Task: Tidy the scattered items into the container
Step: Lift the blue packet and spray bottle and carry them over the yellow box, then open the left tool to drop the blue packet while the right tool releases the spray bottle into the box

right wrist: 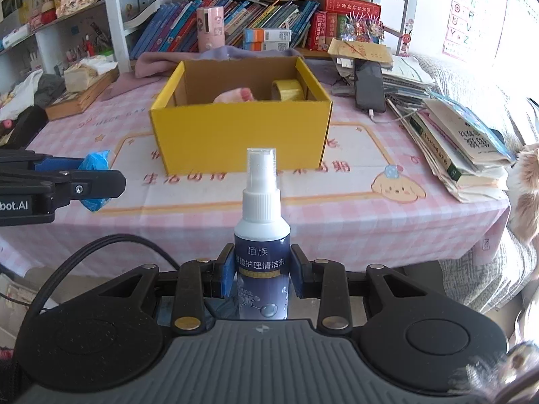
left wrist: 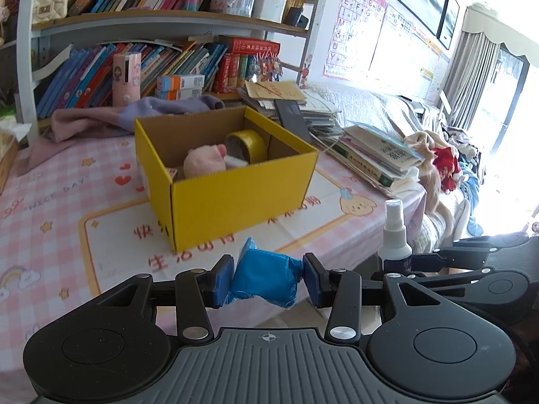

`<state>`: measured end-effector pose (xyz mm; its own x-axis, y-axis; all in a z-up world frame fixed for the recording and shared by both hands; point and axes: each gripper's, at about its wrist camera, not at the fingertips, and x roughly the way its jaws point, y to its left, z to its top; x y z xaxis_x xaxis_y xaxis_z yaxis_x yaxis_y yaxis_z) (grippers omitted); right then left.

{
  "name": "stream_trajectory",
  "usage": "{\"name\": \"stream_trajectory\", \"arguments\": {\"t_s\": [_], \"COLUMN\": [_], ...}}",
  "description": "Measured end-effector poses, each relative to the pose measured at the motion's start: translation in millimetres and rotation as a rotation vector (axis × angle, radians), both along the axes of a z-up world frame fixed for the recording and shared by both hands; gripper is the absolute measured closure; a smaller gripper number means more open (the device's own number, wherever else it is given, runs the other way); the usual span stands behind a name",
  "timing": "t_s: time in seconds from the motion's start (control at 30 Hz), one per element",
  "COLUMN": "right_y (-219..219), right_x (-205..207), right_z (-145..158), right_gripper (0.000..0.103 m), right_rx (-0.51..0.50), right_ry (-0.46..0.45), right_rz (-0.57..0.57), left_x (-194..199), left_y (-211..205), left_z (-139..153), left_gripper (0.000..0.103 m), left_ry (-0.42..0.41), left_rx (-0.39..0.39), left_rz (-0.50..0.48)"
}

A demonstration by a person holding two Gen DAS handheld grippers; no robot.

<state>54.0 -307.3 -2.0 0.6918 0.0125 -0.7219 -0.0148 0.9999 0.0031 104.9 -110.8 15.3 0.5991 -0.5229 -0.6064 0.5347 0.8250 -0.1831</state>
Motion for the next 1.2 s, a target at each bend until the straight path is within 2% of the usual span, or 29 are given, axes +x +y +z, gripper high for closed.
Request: {"name": "stream_trajectory", "arguments": {"t_s": [0.33,0.5,0.63,0.73,0.9,1.2], "right_y": [-28.4,-42.8,-54.1,-58.5,-58.0,-53.3], "right_x": [87.0,143.3,188.0,217.4,256.4,287.5], "right_z": [37.6,56.4,57.9,49.2,22.4,-22.9], "right_gripper": [0.072,0.072,0.072,0.072,0.072,0.072], "right_rx": [0.037,0.033,0.023,0.019,0.004,-0.014], "right_ry": [-0.123,-0.183,-0.197,-0.174,-0.092,0.05], "right_rz": [0.074,0.158,0.208,0.254,0.351,0.439], "left_x": [70.6,108.9,133.4,152.4,178.2,201.8], "left_y": [-23.6,-36.1,-49.8,-59.2,-69.6,-88.4], "left_z": [22.3,28.4,24.9,17.8,-6.9,-38.5], "left_gripper": [0.06,0.06,0.06,0.06,0.06,0.059], "left_ry": [-0.083,-0.088,-0.081,-0.069,0.006,0.109], "left_rx": [0.014,0.021,0.039,0.07,0.144,0.241], "left_rz": [0.064,0.141,0.192,0.229,0.279,0.286]}}
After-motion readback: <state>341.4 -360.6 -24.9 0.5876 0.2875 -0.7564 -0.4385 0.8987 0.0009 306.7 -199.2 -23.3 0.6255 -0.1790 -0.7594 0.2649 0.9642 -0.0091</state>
